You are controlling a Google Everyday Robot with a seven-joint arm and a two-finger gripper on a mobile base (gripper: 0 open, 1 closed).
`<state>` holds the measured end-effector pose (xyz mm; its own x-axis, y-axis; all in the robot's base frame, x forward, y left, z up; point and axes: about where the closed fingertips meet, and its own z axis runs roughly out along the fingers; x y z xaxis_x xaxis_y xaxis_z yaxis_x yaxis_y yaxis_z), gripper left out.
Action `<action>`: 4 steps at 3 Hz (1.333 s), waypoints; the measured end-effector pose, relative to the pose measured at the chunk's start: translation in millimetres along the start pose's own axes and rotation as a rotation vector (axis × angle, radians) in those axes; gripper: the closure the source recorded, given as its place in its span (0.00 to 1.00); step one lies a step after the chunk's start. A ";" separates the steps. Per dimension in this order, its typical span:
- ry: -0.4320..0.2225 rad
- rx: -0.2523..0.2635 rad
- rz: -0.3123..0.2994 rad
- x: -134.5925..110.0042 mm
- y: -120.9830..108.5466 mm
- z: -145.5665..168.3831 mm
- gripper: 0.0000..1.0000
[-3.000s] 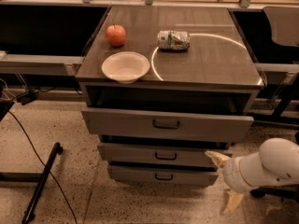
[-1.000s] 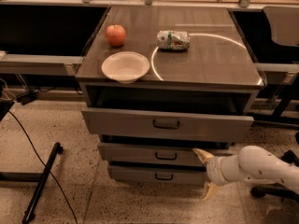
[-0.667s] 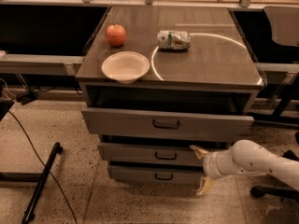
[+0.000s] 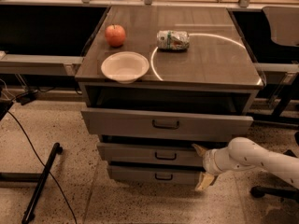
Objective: Open middle drawer
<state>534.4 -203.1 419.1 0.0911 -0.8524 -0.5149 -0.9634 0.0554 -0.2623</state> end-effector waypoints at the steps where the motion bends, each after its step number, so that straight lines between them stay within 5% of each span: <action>1: 0.010 0.008 0.039 3.1 -6.6 1.5 0.15; 2: 0.018 0.010 0.054 3.2 -8.0 -2.1 0.26; 4: 0.007 -0.025 0.056 5.6 10.1 -6.6 0.32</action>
Offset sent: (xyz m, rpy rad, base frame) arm 0.0097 -0.0105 0.0102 -0.0101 0.0207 -0.0771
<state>523.5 -210.8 419.0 0.0352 -0.8519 -0.5226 -0.9730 0.0901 -0.2123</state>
